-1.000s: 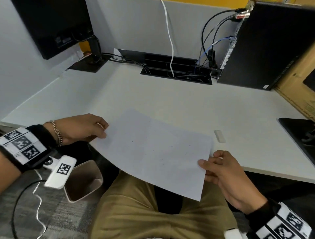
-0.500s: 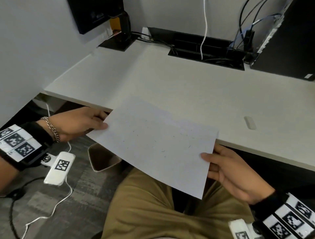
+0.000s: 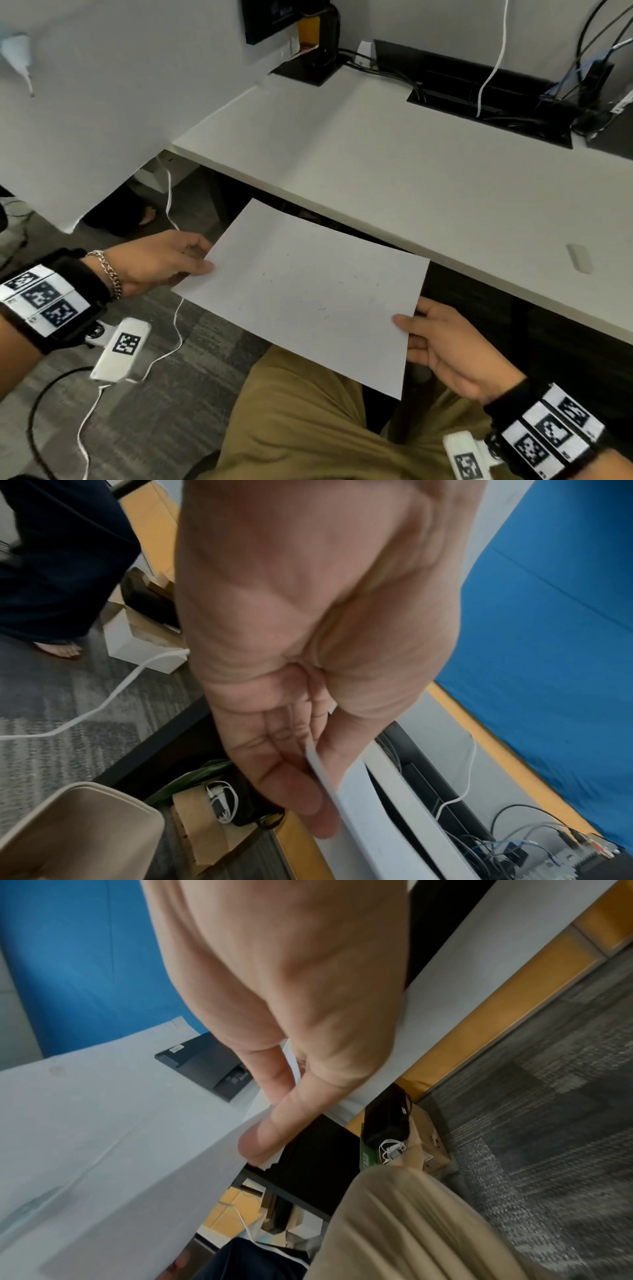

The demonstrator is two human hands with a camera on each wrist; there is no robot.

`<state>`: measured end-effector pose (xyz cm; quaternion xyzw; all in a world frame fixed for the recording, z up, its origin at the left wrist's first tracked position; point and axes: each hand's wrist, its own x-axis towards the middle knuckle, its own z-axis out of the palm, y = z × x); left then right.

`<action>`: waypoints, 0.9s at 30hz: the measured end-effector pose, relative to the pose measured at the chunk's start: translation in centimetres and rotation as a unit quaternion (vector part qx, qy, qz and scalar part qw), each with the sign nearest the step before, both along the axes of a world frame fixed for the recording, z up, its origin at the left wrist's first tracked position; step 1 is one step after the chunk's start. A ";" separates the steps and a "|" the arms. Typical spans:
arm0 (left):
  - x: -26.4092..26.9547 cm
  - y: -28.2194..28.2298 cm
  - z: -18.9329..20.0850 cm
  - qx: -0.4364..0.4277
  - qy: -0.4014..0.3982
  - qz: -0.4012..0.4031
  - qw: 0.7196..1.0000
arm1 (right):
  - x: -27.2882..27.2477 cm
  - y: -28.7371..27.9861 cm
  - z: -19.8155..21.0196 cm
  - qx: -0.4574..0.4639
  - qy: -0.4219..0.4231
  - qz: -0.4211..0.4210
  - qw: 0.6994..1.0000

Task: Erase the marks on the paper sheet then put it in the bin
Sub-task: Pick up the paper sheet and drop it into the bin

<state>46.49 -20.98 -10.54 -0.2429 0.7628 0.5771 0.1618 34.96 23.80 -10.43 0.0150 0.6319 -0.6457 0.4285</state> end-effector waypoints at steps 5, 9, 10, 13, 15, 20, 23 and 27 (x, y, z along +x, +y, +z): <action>0.7 -1.4 -2.2 -0.030 0.004 0.025 0.999 | -1.2 -2.9 -0.9 0.021 -0.006 0.032 0.999; -0.6 -2.6 -4.8 -0.040 0.010 0.057 0.997 | -2.9 -5.1 -2.4 0.045 -0.016 0.048 0.998; -1.2 -2.7 -5.5 -0.047 0.014 0.062 0.997 | -3.3 -5.6 -3.0 0.051 -0.018 0.050 0.997; -3.0 -3.1 -7.9 -0.060 0.025 0.078 0.995 | -4.8 -7.1 -4.7 0.075 -0.020 0.035 0.996; -4.1 -3.4 -9.8 -0.051 0.024 0.089 0.994 | -5.9 -7.9 -5.9 0.091 -0.015 0.025 0.995; -6.7 -4.0 -14.0 -0.022 0.001 0.125 0.992 | -8.2 -9.5 -8.7 0.120 0.008 -0.012 0.993; -8.0 -4.3 -16.4 -0.001 -0.014 0.145 0.989 | -9.5 -10.3 -10.3 0.134 0.018 -0.021 0.991; -8.8 -3.7 -19.3 0.042 -0.045 0.164 0.985 | -11.0 -11.2 -12.0 0.142 0.017 -0.011 0.990</action>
